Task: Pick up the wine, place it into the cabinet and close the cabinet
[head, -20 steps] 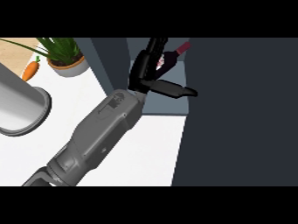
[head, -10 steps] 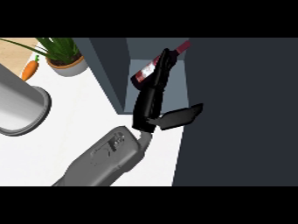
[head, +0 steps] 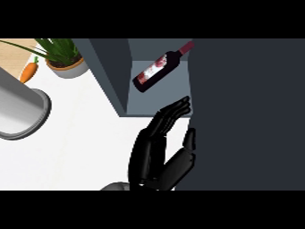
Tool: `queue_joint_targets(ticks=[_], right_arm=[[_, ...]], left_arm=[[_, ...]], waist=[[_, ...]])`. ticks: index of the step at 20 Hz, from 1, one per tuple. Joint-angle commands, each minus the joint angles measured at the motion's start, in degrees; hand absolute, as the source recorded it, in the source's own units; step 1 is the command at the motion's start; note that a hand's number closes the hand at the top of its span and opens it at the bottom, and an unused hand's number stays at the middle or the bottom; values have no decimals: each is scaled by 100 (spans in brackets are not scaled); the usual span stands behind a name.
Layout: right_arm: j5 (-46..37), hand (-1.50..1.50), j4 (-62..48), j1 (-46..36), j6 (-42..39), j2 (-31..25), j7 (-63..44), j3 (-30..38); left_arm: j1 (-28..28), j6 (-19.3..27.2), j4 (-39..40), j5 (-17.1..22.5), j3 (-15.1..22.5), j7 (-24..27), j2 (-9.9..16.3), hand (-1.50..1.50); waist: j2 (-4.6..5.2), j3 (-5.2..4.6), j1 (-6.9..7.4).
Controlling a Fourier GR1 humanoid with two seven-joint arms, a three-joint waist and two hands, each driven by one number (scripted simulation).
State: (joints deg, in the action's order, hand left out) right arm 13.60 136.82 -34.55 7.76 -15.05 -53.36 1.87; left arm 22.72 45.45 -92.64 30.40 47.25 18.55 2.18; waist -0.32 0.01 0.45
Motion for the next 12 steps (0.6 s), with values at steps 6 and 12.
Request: queue_joint_targets(ticks=[6, 12], right_arm=[[-149, -150, 79, -259, 140, -34, -193, -184], [489, 150, 632, 110, -400, -42, -293, -627]], left_arm=[[-1823, -503, -1618, -305, 965, 372, 935, 150], [-2174, -1160, -2443, -1, 404, 304, 1969, 150]], waist=[[9, -8, 10], [9, -5, -11]])
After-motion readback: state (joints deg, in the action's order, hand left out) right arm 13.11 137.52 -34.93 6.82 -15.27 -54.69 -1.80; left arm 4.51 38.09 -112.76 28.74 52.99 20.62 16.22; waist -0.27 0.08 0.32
